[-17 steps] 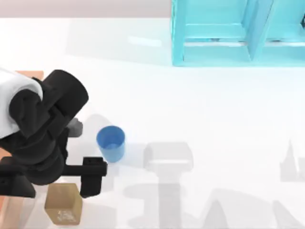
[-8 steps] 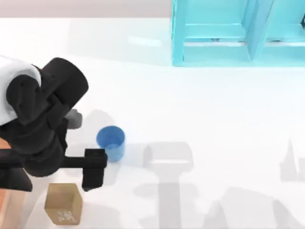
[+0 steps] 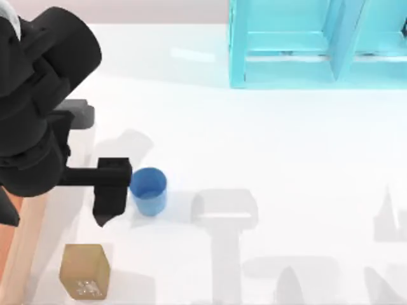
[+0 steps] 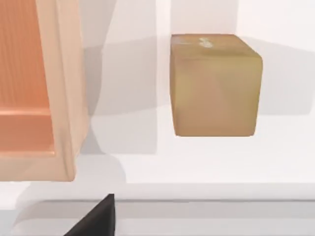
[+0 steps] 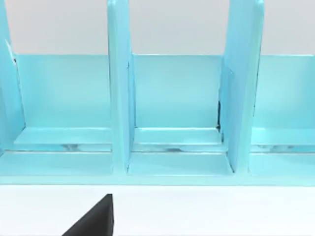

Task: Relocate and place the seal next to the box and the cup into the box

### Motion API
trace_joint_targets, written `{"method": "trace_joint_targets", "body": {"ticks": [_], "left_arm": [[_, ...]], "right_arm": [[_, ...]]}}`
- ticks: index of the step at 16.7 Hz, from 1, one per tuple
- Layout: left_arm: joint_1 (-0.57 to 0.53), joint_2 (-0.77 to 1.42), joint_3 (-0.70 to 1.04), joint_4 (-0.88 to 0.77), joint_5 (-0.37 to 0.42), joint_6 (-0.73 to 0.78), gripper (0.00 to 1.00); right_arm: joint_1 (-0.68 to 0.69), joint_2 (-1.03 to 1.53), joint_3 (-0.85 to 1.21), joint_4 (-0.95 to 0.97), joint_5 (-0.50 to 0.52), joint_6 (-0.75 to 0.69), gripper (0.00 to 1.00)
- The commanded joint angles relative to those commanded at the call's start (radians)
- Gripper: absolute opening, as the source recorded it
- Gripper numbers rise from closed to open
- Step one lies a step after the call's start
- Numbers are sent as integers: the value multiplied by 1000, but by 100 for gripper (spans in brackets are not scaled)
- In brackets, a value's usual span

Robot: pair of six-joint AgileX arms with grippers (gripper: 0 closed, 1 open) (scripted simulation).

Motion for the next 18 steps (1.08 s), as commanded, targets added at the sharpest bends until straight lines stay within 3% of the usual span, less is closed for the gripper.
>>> {"method": "trace_joint_targets", "body": {"ticks": [7,18], "left_arm": [[-2,40,35,9,1,-7,100],[-68,591,395,186,0,-66,100]], "right_arm": [[0,0,0,0,0,0,100],[0,0,0,0,0,0,100]]}}
